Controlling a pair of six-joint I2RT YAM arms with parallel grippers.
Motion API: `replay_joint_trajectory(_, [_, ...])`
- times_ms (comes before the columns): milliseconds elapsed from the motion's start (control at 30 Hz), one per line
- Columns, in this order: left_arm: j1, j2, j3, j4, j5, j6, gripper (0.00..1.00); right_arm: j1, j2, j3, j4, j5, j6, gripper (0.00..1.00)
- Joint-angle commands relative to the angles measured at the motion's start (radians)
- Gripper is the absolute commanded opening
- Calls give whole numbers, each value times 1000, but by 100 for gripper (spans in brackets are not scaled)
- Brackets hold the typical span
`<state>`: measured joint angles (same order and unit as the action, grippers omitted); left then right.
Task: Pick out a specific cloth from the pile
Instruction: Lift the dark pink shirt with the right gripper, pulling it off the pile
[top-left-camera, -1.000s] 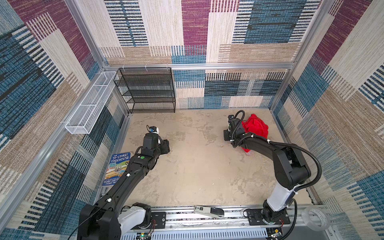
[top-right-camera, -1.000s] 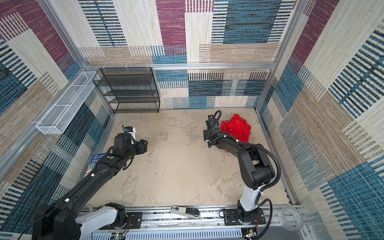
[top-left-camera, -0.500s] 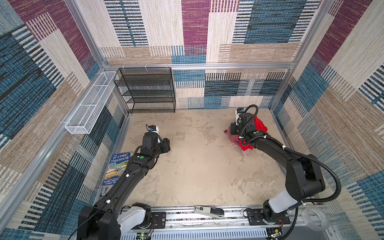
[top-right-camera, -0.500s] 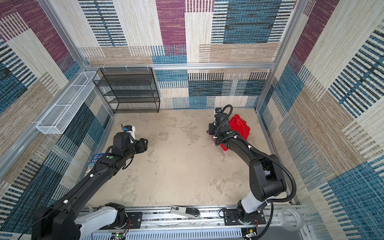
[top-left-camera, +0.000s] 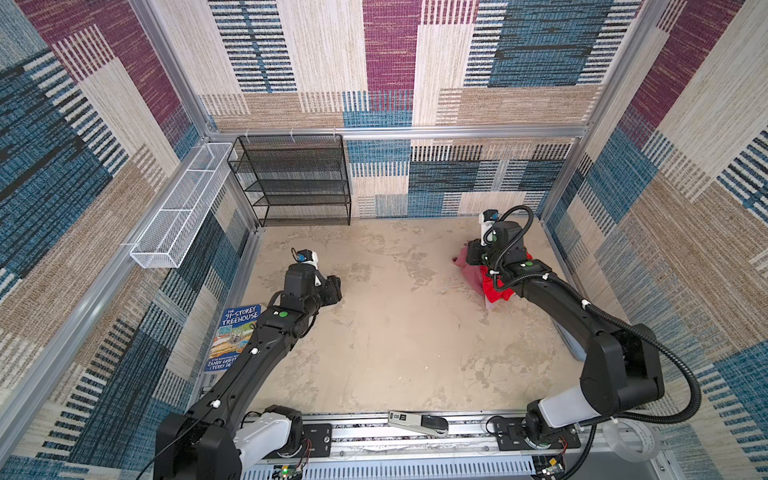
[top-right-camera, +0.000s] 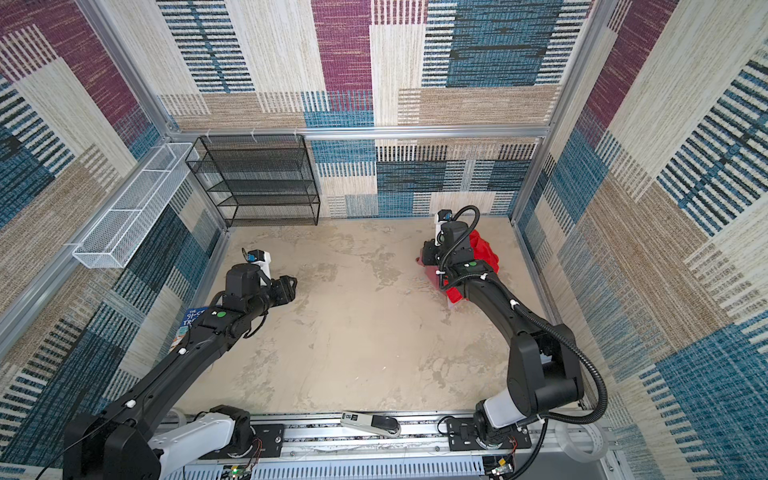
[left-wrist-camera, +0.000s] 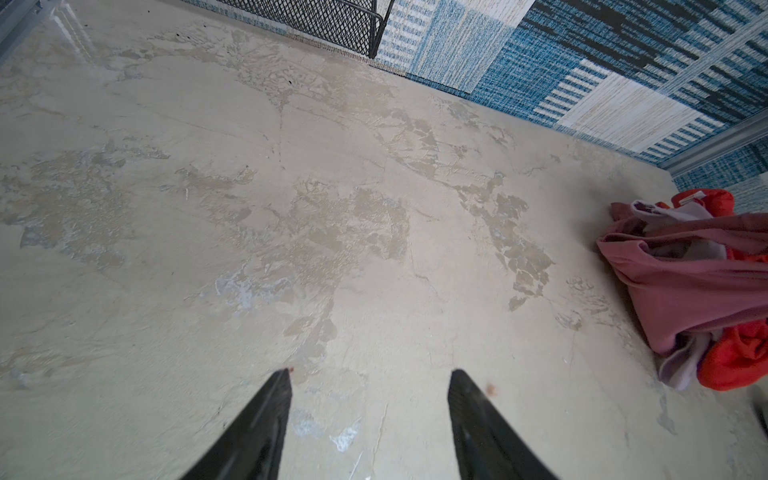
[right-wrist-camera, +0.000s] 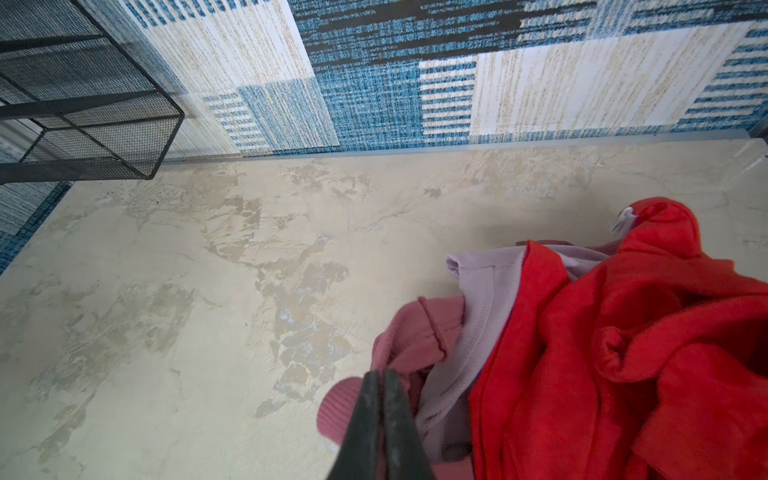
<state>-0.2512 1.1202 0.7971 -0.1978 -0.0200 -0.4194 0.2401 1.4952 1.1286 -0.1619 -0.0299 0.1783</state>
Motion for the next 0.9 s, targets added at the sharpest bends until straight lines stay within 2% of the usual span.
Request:
replay_joint_trajectory(0, [0,-4,12,-2,26,-22,64,-7,-19,16,29,-47,19,0])
replay_joint_trajectory(867, [0,-57,27,-39,15,-19,64,-58,-43,114,28,-171,43,0])
